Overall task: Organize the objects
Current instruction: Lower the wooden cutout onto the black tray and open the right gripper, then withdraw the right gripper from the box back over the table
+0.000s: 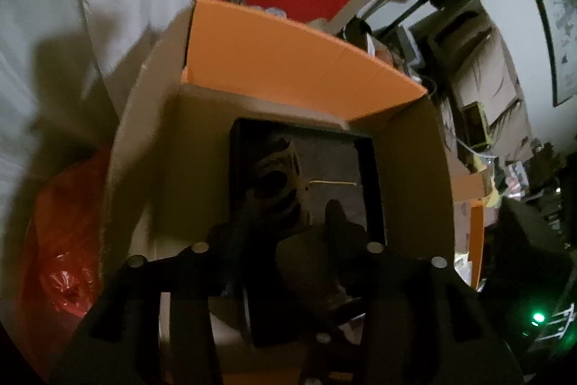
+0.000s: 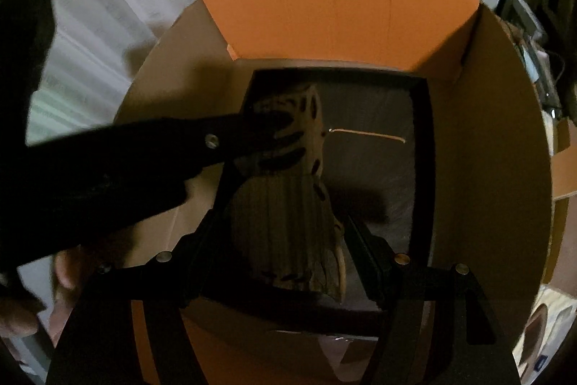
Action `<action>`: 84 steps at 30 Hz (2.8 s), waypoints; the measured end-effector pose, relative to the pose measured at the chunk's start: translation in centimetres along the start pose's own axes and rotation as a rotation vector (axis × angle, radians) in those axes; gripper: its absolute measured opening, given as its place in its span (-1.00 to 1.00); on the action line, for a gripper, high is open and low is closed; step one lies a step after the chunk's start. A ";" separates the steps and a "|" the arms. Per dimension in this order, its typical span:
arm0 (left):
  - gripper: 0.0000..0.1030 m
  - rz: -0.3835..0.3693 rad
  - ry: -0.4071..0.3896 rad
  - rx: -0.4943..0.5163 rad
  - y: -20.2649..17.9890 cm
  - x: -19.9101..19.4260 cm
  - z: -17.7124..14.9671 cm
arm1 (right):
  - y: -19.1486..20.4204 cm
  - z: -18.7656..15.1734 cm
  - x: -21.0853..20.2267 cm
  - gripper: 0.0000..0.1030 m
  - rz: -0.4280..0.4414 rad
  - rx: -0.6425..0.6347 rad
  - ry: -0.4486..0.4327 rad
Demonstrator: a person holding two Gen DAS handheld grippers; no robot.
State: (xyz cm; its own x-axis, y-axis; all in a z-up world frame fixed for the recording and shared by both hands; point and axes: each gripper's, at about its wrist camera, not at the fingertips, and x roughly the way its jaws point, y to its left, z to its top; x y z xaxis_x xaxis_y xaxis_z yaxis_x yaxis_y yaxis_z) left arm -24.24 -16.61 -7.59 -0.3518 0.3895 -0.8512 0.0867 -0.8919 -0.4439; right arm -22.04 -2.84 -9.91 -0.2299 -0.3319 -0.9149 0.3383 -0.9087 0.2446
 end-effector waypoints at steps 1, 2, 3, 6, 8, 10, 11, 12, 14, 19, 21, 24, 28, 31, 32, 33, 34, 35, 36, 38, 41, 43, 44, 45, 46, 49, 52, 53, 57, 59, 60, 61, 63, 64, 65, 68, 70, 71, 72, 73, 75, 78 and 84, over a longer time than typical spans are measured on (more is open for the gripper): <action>-0.12 0.003 -0.008 0.003 -0.1 -0.3 0.0 | 0.0 0.0 0.1 0.39 0.016 0.007 0.005; -0.11 0.005 -0.011 0.006 -0.2 -0.6 0.0 | -0.1 0.0 0.2 0.39 0.049 0.017 0.011; -0.11 0.010 -0.014 0.009 -0.2 -0.8 0.1 | -0.1 0.0 0.3 0.39 0.065 0.026 0.017; -0.11 0.020 -0.024 0.023 -0.5 -1.3 0.1 | -0.3 -0.2 0.2 0.40 0.086 0.048 0.021; -0.09 0.014 -0.024 0.017 -0.4 -1.4 0.2 | -0.5 -0.3 0.0 0.39 0.078 0.049 0.014; -0.08 0.011 -0.023 0.009 -0.3 -1.3 0.2 | -0.5 -0.4 -0.1 0.39 0.045 0.042 -0.001; -0.08 0.009 -0.022 0.007 -0.3 -1.2 0.2 | -0.5 -0.4 -0.2 0.39 0.026 0.036 -0.002; -0.08 0.008 -0.019 0.004 -0.2 -1.2 0.1 | -0.6 -0.4 -0.2 0.39 0.013 0.038 0.003; -0.07 0.008 -0.018 0.007 -0.3 -1.1 0.0 | -0.8 -0.4 -0.3 0.38 0.024 0.053 0.006; 0.00 0.034 0.006 0.009 -0.3 -0.3 0.1 | -0.7 -0.4 -0.9 0.37 0.032 0.052 -0.005; 0.00 0.055 0.019 0.011 -0.1 0.2 0.1 | -0.9 -0.6 -1.3 0.37 0.034 0.042 -0.009; 0.00 0.080 0.042 0.016 0.0 1.1 0.0 | -1.1 -1.0 -2.2 0.37 0.006 0.010 -0.031; 0.00 0.100 0.058 0.030 -0.3 2.1 -0.2 | -1.1 -2.1 -3.8 0.37 -0.011 -0.028 -0.059; 0.00 0.121 0.071 0.038 -0.6 3.0 -0.2 | -1.1 -2.7 -4.7 0.37 -0.002 -0.043 -0.075; 0.00 0.127 0.077 0.041 -0.7 3.2 -0.2 | -1.2 -3.0 -5.1 0.37 0.002 -0.045 -0.079; 0.00 0.132 0.081 0.042 -0.7 3.3 -0.2 | -1.2 -3.4 -5.5 0.37 0.006 -0.049 -0.086; 0.00 0.134 0.083 0.043 -0.9 3.5 -0.2 | -1.1 -3.7 -5.7 0.37 0.006 -0.054 -0.092; 0.00 0.135 0.085 0.044 -1.0 3.6 -0.2 | -1.0 -4.0 -6.2 0.37 0.007 -0.062 -0.100; 0.00 0.137 0.085 0.047 -1.1 3.6 -0.2 | -0.9 -4.2 -6.5 0.37 0.008 -0.068 -0.105; 0.01 0.150 0.083 0.056 -1.5 3.7 -0.1 | -0.8 -4.5 -6.9 0.36 0.014 -0.077 -0.117; 0.06 0.169 0.081 0.065 -1.8 3.8 0.0 | -1.2 -5.2 -8.0 0.37 0.018 -0.080 -0.134; 0.17 0.170 0.080 0.064 -2.0 3.9 0.0 | -1.6 -5.5 -8.5 0.37 0.019 -0.076 -0.143; 0.29 0.167 0.079 0.062 -2.1 3.9 0.0 | -1.8 -5.8 -8.8 0.37 0.020 -0.073 -0.150; 0.35 0.163 0.076 0.065 -2.3 3.9 -0.1 | -2.0 -5.9 -9.0 0.36 0.019 -0.072 -0.155; 0.41 0.164 0.072 0.066 -2.6 3.9 -0.1 | -2.3 -6.2 -9.3 0.37 0.016 -0.070 -0.159; 0.46 0.180 0.071 0.070 -3.1 4.1 -0.2 | -2.8 -7.0 -10.0 0.37 0.010 -0.060 -0.164; 0.47 0.190 0.072 0.057 -3.2 4.2 -0.4 | -3.3 -7.6 -10.4 0.36 0.009 -0.049 -0.169; 0.47 0.192 0.070 0.053 -3.3 4.2 -0.5 | -3.5 -7.9 -10.7 0.37 0.007 -0.047 -0.171; 0.48 0.213 0.052 0.065 -4.0 3.7 -0.8 | -4.1 -8.4 -11.0 0.36 0.020 -0.038 -0.176; 0.49 0.239 0.040 0.089 -4.6 3.5 -1.1 | -4.2 -8.7 -11.3 0.36 0.028 -0.035 -0.183; 0.49 0.251 0.034 0.100 -4.9 3.4 -1.2 | -4.2 -8.7 -11.4 0.36 0.032 -0.034 -0.186; 0.49 0.270 0.023 0.111 -5.2 3.2 -1.3 | -4.2 -8.8 -11.6 0.36 0.034 -0.034 -0.190; 0.50 0.297 0.000 0.136 -5.8 2.9 -1.6 | -4.1 -9.1 -12.2 0.36 0.042 -0.035 -0.206; 0.50 0.301 -0.006 0.145 -6.0 2.8 -1.7 | -4.1 -9.2 -12.5 0.36 0.048 -0.034 -0.213; 0.50 0.297 -0.002 0.151 -6.2 3.0 -1.8 | -4.0 -9.3 -12.9 0.36 0.052 -0.033 -0.219; 0.50 0.248 0.030 0.160 -6.7 3.6 -1.6 | -4.1 -9.7 -14.1 0.36 0.058 -0.035 -0.241; 0.50 0.251 0.036 0.155 -6.7 3.8 -1.6 | -4.5 -10.0 -14.8 0.36 0.059 -0.032 -0.251; 0.50 0.253 0.033 0.153 -6.8 3.7 -1.6 | -4.8 -10.3 -15.4 0.36 0.060 -0.027 -0.259; 0.50 0.252 0.032 0.153 -6.8 3.5 -1.6 | -5.1 -10.5 -15.8 0.36 0.059 -0.022 -0.265; 0.50 0.247 0.033 0.155 -6.8 3.3 -1.8 | -5.4 -10.7 -16.2 0.36 0.058 -0.016 -0.272; 0.50 0.246 0.039 0.160 -6.8 3.1 -2.0 | -6.3 -11.0 -17.1 0.36 0.052 -0.002 -0.284; 0.50 0.241 0.065 0.172 -6.8 3.4 -2.2 | -7.8 -11.4 -18.1 0.36 0.037 0.022 -0.298; 0.52 0.154 0.050 0.153 -7.1 1.4 -3.2 | -11.6 -12.6 -20.0 0.36 0.009 0.095 -0.331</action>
State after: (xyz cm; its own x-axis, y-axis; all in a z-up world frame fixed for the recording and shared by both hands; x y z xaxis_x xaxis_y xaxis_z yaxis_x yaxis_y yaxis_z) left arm -22.37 -8.97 -6.55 -0.2984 0.2532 -0.9203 -0.0078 -0.9648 -0.2629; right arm -9.91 17.52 1.55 -0.5159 -0.3899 -0.7628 0.2586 -0.9198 0.2952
